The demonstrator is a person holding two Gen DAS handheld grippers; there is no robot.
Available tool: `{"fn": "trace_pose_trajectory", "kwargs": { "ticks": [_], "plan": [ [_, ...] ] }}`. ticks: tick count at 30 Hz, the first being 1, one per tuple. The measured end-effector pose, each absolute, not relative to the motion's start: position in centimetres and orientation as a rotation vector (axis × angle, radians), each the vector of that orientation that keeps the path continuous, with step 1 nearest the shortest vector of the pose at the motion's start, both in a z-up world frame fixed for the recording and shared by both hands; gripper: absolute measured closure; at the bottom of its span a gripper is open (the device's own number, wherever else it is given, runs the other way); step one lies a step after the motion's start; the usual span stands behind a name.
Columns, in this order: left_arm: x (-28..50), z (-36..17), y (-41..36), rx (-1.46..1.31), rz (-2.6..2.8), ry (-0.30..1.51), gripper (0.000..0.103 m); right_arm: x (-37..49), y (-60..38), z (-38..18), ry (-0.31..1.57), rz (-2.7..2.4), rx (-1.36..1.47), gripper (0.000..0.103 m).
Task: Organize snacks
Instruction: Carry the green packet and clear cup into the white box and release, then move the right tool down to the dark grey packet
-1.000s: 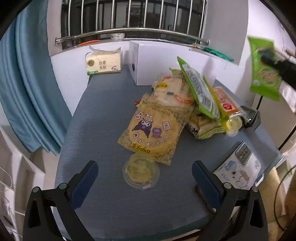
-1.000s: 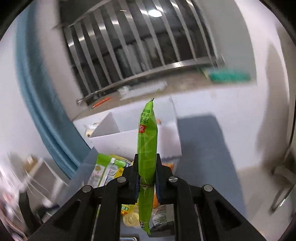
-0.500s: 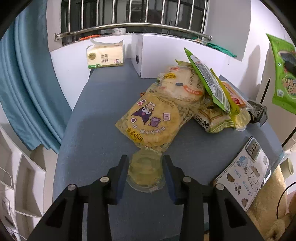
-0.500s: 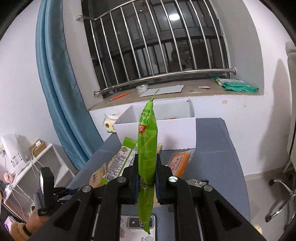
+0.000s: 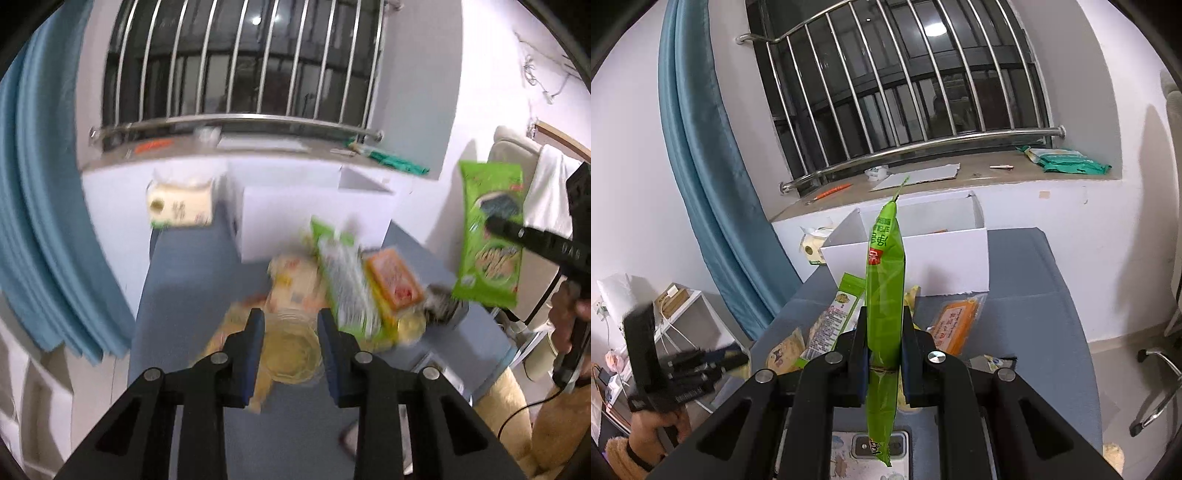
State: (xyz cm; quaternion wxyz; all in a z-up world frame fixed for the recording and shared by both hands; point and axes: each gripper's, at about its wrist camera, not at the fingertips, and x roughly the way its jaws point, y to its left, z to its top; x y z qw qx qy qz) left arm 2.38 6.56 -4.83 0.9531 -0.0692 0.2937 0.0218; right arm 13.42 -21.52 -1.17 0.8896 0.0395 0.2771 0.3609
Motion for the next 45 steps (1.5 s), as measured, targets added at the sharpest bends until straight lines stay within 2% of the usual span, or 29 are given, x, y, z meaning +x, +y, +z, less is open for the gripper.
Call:
{"fn": "trace_pose_trajectory", "kwargs": {
  "ticks": [14,20,27,34,36,37,38,39,40,41,45],
  "plan": [
    [6.5,-0.8,6.5,-0.088,-0.004,0.522,0.070,15.7,-20.8,-0.1,0.560,0.751,0.079,0.089],
    [11.5,2.5,5.7,-0.036,-0.021,0.468,0.070,17.3,-19.5,0.8,0.554,0.755,0.057,0.089],
    [19.9,4.6,6.7,-0.010,-0.002,0.471,0.070,23.2,-16.8,3.6,0.531,0.758,0.040,0.089],
    [27.0,3.4,8.1,0.001,0.032,0.554,0.070,32.6,-13.2,3.5,0.629,0.656,0.015,0.089],
    [28.3,2.9,8.5,0.017,0.057,0.566,0.068,34.5,-12.6,3.2,0.642,0.650,0.018,0.089],
    [28.8,2.6,8.8,0.015,0.064,0.577,0.064,35.6,-12.4,3.0,0.643,0.639,0.026,0.087],
    [29.5,2.1,9.2,0.009,0.073,0.602,0.042,36.2,-12.2,3.0,0.645,0.634,0.029,0.085],
    [29.9,1.7,9.5,0.009,0.099,0.628,0.026,37.1,-11.9,2.7,0.662,0.629,0.026,0.059],
    [29.9,1.4,9.7,0.015,0.132,0.639,0.000,38.2,-11.5,2.4,0.691,0.612,0.018,0.012],
    [29.7,1.3,9.9,0.020,0.148,0.630,0.000,38.9,-11.3,2.0,0.711,0.604,0.023,0.000],
    [28.1,0.9,11.1,-0.048,0.115,0.617,0.000,38.7,-12.4,1.8,0.713,0.591,0.063,0.000]
  ]
}}
